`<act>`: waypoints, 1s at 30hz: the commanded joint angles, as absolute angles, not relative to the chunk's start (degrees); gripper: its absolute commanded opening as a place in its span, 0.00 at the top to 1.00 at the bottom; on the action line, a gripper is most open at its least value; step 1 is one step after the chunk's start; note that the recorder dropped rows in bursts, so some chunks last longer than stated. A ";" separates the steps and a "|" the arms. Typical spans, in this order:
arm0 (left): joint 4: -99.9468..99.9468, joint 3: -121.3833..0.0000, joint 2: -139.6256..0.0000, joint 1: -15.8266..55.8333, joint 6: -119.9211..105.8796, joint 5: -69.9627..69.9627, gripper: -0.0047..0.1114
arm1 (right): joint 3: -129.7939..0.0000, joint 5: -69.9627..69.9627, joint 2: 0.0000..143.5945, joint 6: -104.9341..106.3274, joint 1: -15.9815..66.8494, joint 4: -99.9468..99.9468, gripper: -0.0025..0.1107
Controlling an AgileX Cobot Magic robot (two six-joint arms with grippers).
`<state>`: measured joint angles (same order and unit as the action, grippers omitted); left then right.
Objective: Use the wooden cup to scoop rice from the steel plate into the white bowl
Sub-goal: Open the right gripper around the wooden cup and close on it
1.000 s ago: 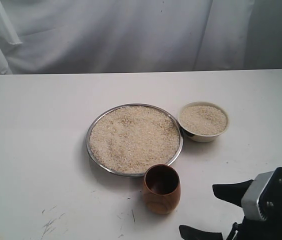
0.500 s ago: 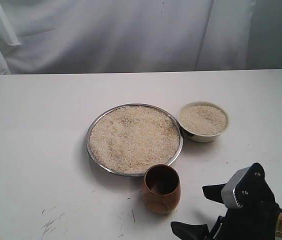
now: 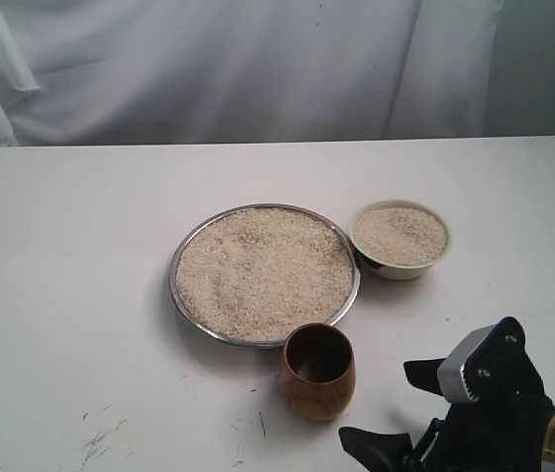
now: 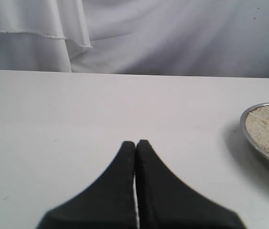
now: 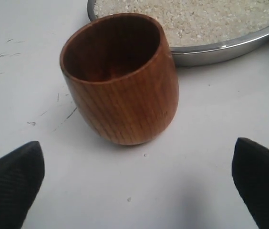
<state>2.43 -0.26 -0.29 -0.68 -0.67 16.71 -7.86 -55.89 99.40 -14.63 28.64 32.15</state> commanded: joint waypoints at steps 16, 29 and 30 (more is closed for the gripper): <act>2.48 0.00 0.00 -0.60 -0.49 16.34 0.96 | -7.96 -52.29 95.23 -10.03 29.03 28.17 0.11; 2.48 0.00 0.00 -0.60 -0.49 16.34 0.96 | -13.92 -50.02 95.43 -16.09 29.03 35.00 0.11; 2.48 0.00 0.00 -0.60 -0.49 16.34 0.96 | -14.66 -48.47 95.43 -16.69 29.03 35.25 0.11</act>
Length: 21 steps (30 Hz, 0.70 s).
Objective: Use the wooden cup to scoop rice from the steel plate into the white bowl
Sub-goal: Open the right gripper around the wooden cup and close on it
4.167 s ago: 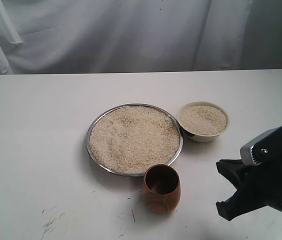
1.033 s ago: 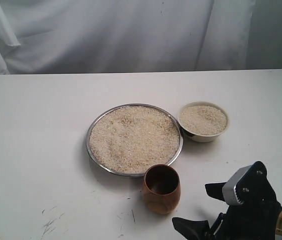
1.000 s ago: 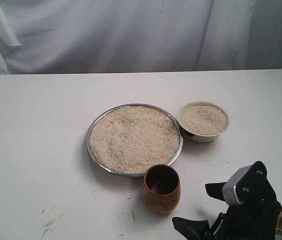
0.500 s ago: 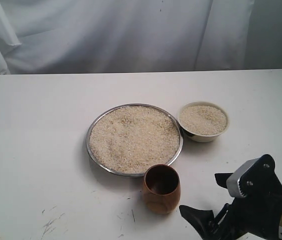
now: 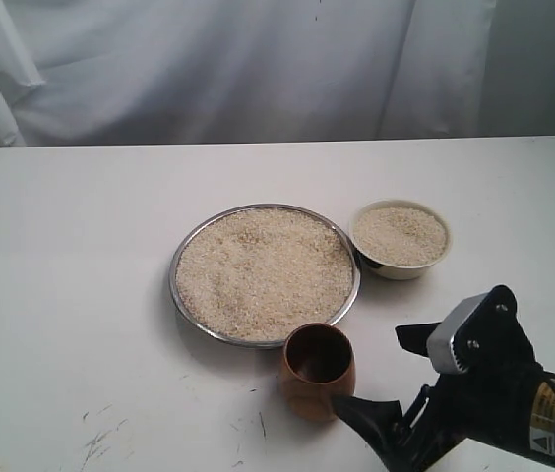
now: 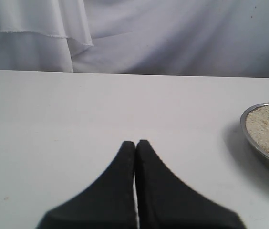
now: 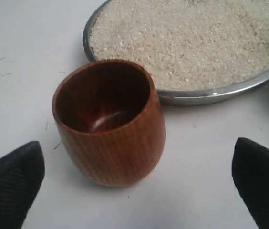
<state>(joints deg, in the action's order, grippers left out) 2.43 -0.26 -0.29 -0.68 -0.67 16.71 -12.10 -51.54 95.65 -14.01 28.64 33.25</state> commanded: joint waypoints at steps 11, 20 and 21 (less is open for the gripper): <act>2.48 0.00 0.00 -0.60 -0.49 16.34 0.96 | -23.07 -39.65 95.43 -35.75 29.91 53.17 0.11; 2.48 0.00 0.00 -0.60 -0.49 16.34 0.96 | -26.61 -30.62 95.43 -36.12 35.32 53.06 0.11; 2.48 0.00 0.00 -0.60 -0.49 16.34 0.96 | -27.24 -29.28 95.43 -36.24 35.95 53.06 0.11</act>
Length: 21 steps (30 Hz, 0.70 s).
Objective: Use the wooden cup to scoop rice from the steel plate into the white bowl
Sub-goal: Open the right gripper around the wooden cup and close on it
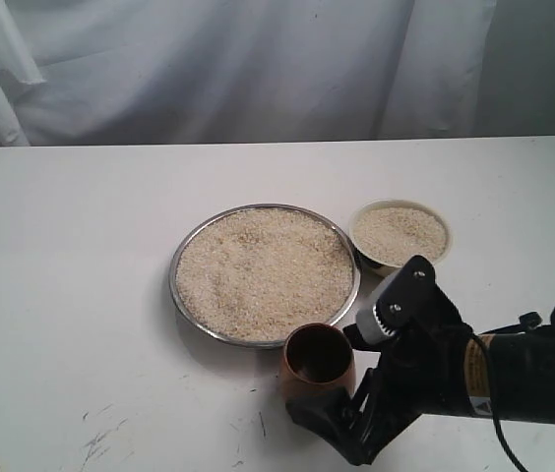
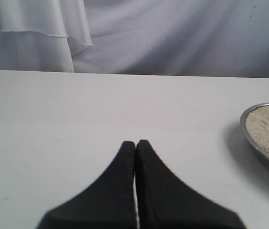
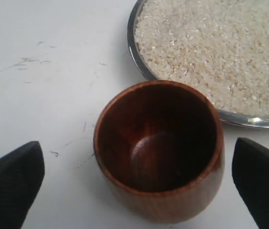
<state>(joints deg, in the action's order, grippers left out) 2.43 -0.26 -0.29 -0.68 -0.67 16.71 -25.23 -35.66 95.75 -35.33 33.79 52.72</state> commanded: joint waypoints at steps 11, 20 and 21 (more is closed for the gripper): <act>2.48 0.00 0.00 -0.60 -0.49 16.34 0.96 | -32.51 -20.96 95.43 -37.49 39.12 52.94 0.11; 2.48 0.00 0.00 -0.60 -0.49 16.34 0.96 | -33.04 -20.76 96.15 -38.97 39.98 52.94 0.11; 2.48 0.00 0.00 -0.60 -0.49 16.34 0.96 | -33.04 -20.76 96.39 -38.97 39.98 52.94 0.11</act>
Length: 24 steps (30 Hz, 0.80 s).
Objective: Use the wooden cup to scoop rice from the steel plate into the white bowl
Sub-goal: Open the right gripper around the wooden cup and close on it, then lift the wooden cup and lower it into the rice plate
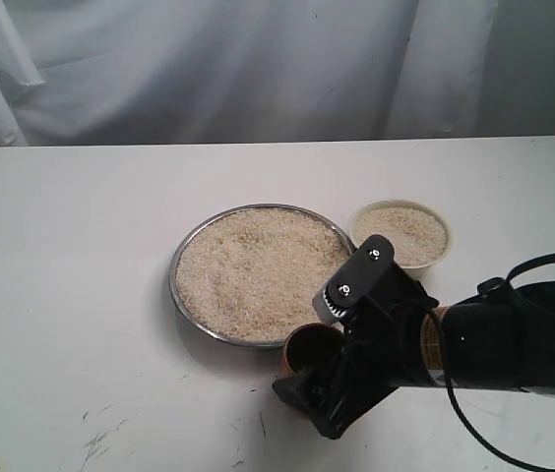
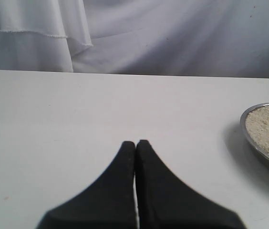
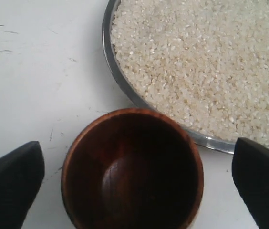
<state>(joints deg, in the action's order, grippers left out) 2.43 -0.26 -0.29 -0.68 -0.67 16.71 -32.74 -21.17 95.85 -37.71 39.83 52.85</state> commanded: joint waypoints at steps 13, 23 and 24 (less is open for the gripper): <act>2.48 0.00 0.00 -0.60 -0.49 16.34 0.96 | -33.04 -20.65 98.55 -39.39 39.98 52.05 0.24; 2.48 0.00 0.00 -0.60 -0.49 16.34 0.96 | -33.04 -15.23 97.53 -44.59 39.98 52.05 0.91; 2.48 0.00 0.00 -0.60 -0.49 16.34 0.96 | -33.04 -14.19 96.84 -45.14 39.98 52.05 0.95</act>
